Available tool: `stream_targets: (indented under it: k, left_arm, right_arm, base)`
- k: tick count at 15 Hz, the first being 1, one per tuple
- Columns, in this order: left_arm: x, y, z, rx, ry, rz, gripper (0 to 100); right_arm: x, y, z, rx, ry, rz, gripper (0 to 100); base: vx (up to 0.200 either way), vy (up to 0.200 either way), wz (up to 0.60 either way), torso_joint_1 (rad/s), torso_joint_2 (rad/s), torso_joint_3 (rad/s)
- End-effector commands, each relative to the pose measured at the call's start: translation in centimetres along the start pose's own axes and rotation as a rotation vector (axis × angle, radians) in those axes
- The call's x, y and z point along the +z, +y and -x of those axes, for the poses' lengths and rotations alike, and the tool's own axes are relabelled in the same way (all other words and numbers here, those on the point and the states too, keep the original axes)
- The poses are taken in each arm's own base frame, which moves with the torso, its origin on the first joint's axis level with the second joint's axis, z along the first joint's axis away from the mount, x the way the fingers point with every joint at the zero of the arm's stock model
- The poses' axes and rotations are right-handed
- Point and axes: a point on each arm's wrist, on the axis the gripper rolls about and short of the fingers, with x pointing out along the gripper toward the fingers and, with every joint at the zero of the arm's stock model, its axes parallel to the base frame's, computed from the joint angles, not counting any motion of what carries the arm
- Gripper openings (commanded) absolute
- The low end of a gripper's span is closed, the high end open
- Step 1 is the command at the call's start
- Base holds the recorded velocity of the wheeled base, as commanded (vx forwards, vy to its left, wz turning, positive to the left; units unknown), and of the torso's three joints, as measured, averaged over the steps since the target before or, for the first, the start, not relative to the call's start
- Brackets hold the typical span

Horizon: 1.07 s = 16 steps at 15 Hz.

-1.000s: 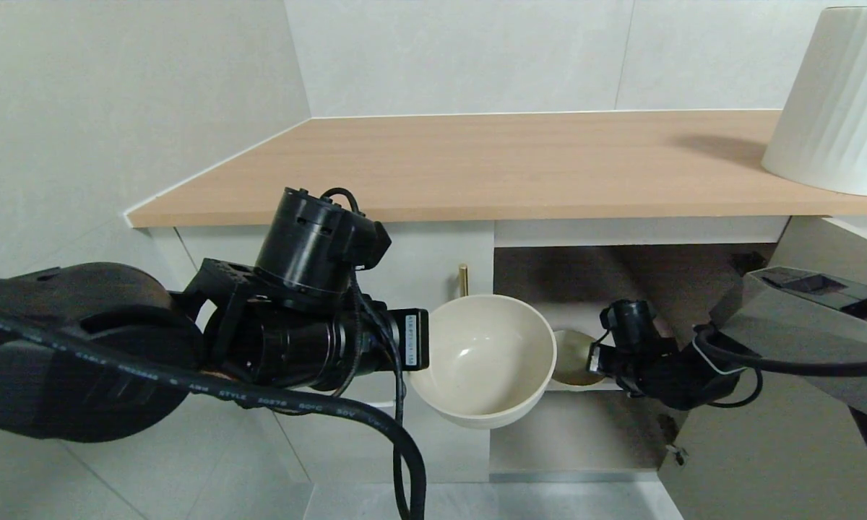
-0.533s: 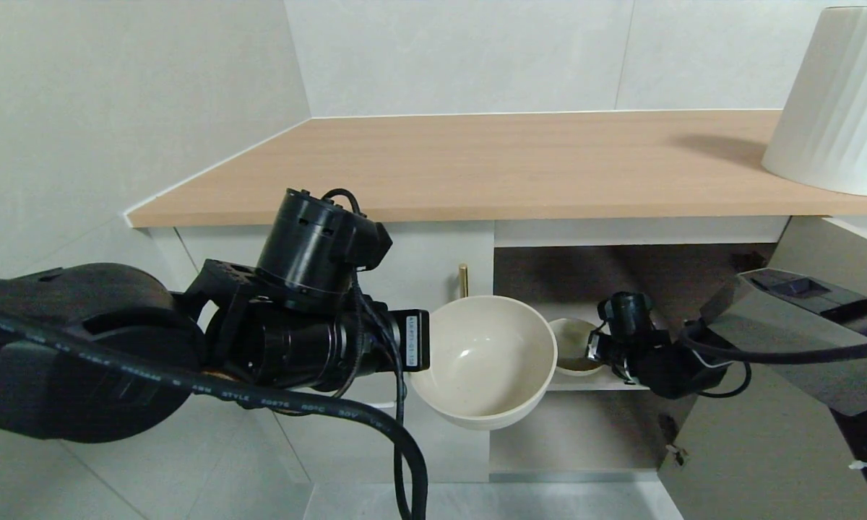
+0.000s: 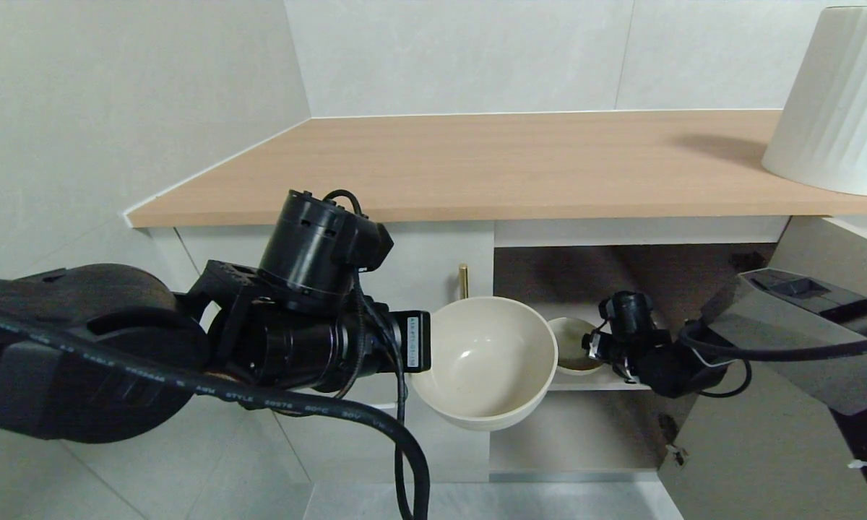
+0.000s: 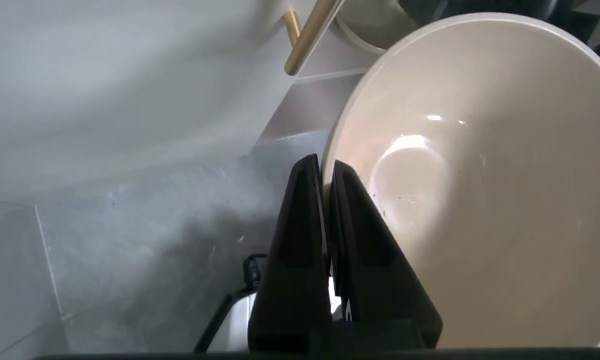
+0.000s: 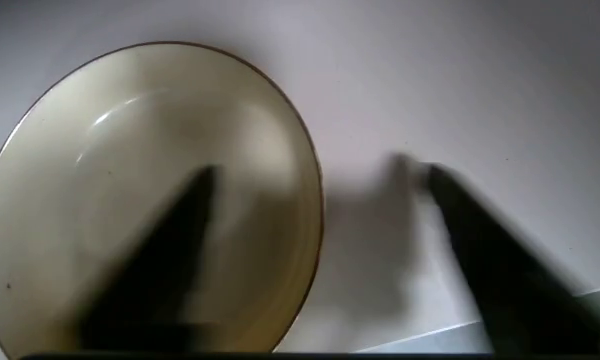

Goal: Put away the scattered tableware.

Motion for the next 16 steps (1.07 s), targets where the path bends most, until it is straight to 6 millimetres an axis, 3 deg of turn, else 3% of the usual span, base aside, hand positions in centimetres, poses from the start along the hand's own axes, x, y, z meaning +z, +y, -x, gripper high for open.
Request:
stream_targets:
  k: [1, 4, 9, 13, 16]
  left_arm:
    - [0.0, 0.0, 0.0, 0.001, 0.001, 0.0, 0]
    - [-0.5, 0.0, -1.3, 0.036, 0.024, -0.008, 0]
    - [-3.8, -0.4, -6.2, 0.176, 0.116, -0.103, 0]
    - [-6.0, -1.0, -8.5, 0.201, 0.183, -0.147, 0]
    - [-7.3, -1.5, -9.7, 0.217, 0.214, -0.177, 0]
  right_arm:
    - [0.3, 0.1, 0.2, 0.004, -0.005, -0.003, 100]
    - [1.4, 0.2, 3.5, 0.03, 0.0, 0.009, 100]
    - [3.6, 1.1, 12.9, 0.256, 0.178, 0.08, 100]
    - [4.7, 1.3, 20.4, 0.407, 0.317, 0.161, 100]
    - [3.7, 2.2, 24.7, 0.531, 0.451, 0.25, 100]
  base:
    - [0.0, 0.0, 0.0, 0.0, 0.0, 0.0]
    - [0.0, 0.0, 0.0, 0.0, 0.0, 0.0]
    - [0.0, 0.0, 0.0, 0.0, 0.0, 0.0]
    - [0.0, 0.0, 0.0, 0.0, 0.0, 0.0]
    - [0.0, 0.0, 0.0, 0.0, 0.0, 0.0]
